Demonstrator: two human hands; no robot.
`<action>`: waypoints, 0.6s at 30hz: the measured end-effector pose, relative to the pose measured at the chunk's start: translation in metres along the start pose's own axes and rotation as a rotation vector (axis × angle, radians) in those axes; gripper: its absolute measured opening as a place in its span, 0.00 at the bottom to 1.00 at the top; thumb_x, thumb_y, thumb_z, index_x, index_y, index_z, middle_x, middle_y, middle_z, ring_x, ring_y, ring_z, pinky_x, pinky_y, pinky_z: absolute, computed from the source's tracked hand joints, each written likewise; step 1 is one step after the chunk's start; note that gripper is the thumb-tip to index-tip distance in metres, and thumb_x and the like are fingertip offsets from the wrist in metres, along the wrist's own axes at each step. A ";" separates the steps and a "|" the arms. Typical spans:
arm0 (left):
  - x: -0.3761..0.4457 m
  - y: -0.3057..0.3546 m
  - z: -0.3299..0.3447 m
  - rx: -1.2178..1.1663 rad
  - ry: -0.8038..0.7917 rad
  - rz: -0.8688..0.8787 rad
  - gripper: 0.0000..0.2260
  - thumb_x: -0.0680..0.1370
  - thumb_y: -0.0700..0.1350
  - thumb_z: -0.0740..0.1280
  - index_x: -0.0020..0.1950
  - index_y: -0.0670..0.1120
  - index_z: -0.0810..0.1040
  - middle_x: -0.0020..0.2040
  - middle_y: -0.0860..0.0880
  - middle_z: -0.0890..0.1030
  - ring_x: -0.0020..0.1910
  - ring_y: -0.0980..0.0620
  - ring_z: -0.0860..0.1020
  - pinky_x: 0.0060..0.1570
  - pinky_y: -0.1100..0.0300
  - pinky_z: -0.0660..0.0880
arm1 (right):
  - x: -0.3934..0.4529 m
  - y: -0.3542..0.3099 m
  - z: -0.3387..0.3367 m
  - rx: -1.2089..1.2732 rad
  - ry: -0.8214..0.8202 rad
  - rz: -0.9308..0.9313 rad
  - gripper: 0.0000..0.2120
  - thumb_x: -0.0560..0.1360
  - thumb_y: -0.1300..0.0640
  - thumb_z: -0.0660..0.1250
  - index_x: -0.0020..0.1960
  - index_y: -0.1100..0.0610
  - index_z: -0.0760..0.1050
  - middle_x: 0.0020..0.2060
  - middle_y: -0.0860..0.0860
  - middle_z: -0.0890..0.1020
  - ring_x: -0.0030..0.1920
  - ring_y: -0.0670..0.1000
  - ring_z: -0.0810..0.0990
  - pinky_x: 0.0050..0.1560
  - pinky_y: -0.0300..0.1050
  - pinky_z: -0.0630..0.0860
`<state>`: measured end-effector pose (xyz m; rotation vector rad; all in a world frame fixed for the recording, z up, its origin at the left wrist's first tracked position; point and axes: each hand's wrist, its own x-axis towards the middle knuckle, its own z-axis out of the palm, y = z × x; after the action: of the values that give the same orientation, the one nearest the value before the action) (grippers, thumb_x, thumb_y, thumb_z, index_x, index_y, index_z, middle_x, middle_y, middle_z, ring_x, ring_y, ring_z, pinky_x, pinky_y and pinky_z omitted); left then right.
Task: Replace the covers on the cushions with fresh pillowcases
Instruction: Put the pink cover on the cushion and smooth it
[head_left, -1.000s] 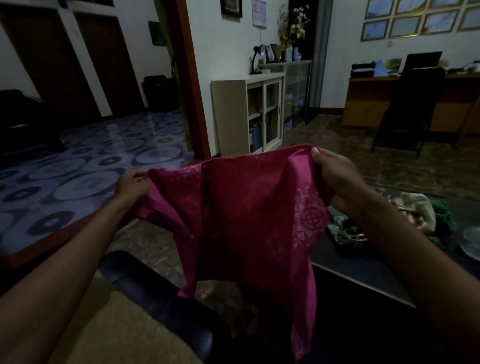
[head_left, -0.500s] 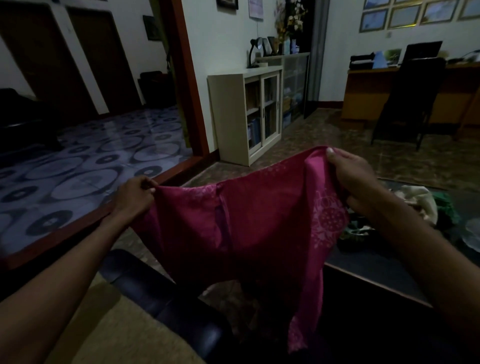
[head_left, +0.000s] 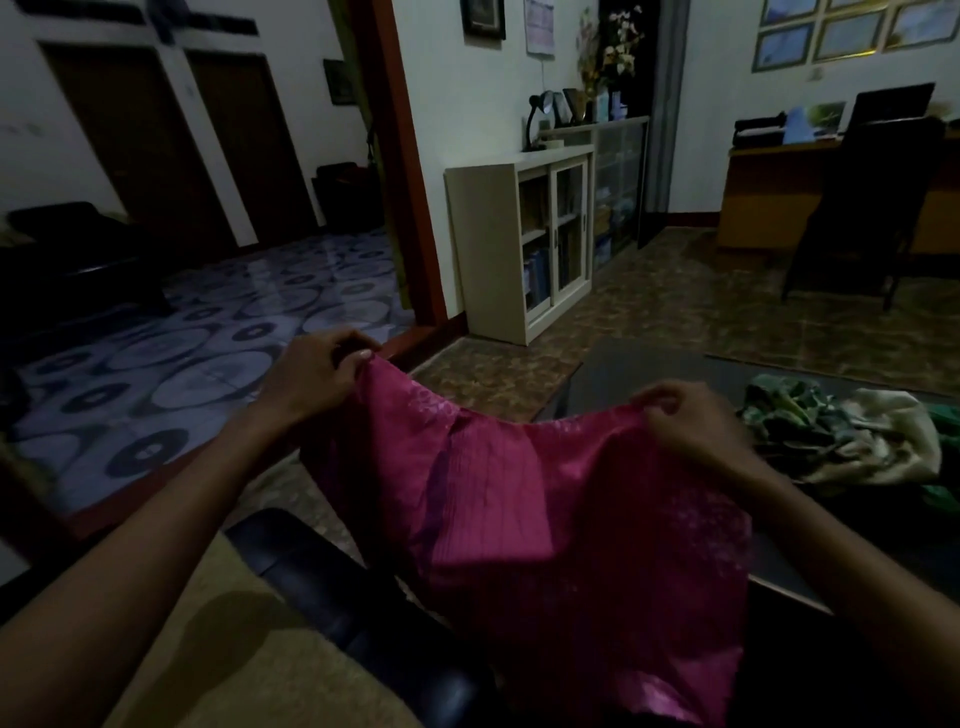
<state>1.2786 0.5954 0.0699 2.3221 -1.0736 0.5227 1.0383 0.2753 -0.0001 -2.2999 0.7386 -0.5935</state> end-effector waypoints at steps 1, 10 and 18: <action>0.001 0.006 -0.004 -0.021 -0.003 0.042 0.09 0.79 0.39 0.68 0.52 0.54 0.82 0.51 0.50 0.85 0.50 0.51 0.82 0.54 0.52 0.78 | -0.003 0.000 0.009 -0.090 -0.041 -0.013 0.12 0.77 0.59 0.66 0.54 0.46 0.84 0.52 0.50 0.86 0.51 0.52 0.83 0.50 0.44 0.76; 0.003 0.072 -0.028 -0.181 -0.151 0.370 0.10 0.77 0.36 0.69 0.54 0.48 0.84 0.50 0.49 0.83 0.50 0.50 0.81 0.51 0.49 0.80 | -0.035 -0.055 0.094 0.101 -0.377 -0.358 0.52 0.70 0.50 0.79 0.82 0.42 0.49 0.79 0.49 0.56 0.76 0.51 0.59 0.76 0.55 0.61; 0.007 0.055 -0.022 -0.164 -0.095 0.283 0.15 0.75 0.33 0.68 0.53 0.51 0.84 0.48 0.55 0.83 0.50 0.57 0.79 0.50 0.57 0.77 | -0.035 -0.086 0.082 0.261 -0.422 -0.515 0.21 0.75 0.54 0.74 0.67 0.48 0.76 0.56 0.42 0.81 0.54 0.36 0.78 0.53 0.33 0.76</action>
<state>1.2369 0.5741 0.1075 2.0825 -1.4466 0.4136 1.0895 0.3877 -0.0049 -2.2539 -0.1318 -0.3716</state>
